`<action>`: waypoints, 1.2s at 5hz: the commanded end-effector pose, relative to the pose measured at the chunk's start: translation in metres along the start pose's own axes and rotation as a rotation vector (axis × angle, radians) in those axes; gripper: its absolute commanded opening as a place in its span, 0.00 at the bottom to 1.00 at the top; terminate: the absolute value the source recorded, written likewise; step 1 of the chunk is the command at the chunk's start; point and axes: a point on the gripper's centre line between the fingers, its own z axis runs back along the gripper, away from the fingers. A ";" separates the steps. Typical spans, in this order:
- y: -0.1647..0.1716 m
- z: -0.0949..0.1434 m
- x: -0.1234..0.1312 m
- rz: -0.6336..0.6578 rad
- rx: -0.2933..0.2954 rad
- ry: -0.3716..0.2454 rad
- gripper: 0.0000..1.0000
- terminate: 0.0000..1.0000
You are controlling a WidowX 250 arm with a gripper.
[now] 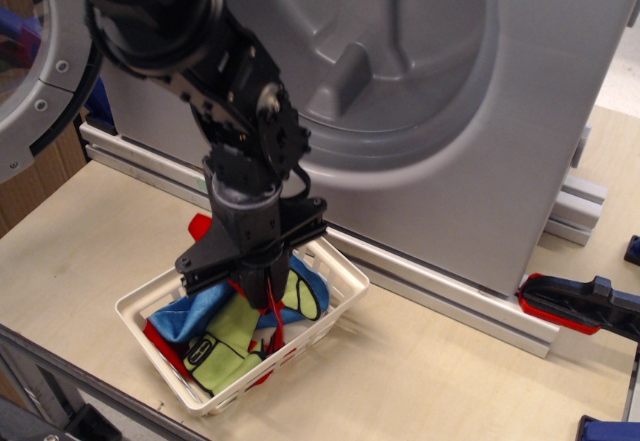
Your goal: Take clothes out of laundry machine
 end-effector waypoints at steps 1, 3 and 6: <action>0.002 0.009 0.003 0.048 -0.072 0.039 1.00 0.00; -0.001 0.043 0.014 0.068 -0.045 0.032 1.00 0.00; -0.011 0.093 0.037 0.090 -0.073 0.024 1.00 0.00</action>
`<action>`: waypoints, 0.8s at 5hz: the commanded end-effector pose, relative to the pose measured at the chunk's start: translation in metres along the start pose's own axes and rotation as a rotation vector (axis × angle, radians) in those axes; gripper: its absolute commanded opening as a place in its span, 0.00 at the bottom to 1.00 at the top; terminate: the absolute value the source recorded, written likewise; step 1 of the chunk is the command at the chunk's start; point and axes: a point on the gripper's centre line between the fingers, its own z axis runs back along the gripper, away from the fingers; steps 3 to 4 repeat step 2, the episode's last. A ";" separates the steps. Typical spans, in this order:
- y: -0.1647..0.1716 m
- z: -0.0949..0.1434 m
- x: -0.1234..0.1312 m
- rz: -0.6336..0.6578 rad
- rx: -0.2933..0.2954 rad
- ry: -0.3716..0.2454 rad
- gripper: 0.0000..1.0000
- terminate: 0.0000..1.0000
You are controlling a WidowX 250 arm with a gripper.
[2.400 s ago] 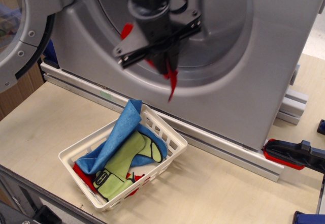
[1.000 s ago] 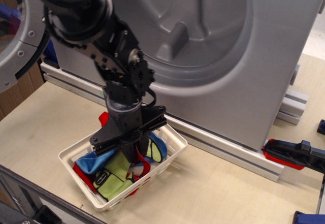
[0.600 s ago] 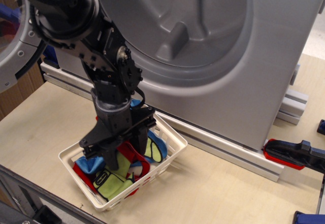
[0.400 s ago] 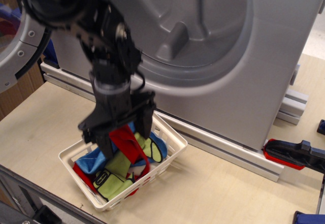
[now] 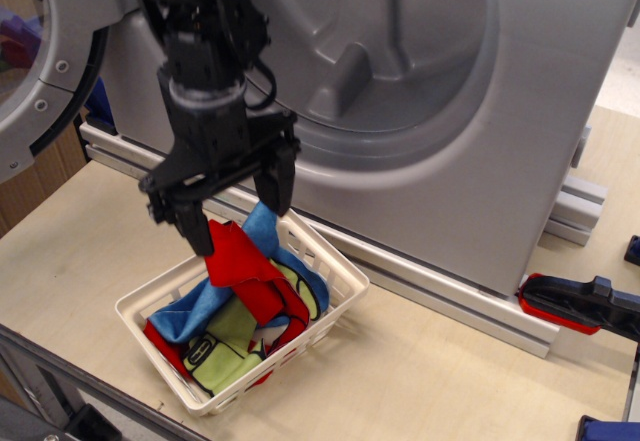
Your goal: Take clothes out of laundry machine
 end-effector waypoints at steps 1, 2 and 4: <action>-0.013 0.030 0.010 -0.029 -0.072 -0.031 1.00 0.00; -0.013 0.030 0.010 -0.029 -0.072 -0.031 1.00 1.00; -0.013 0.030 0.010 -0.029 -0.072 -0.031 1.00 1.00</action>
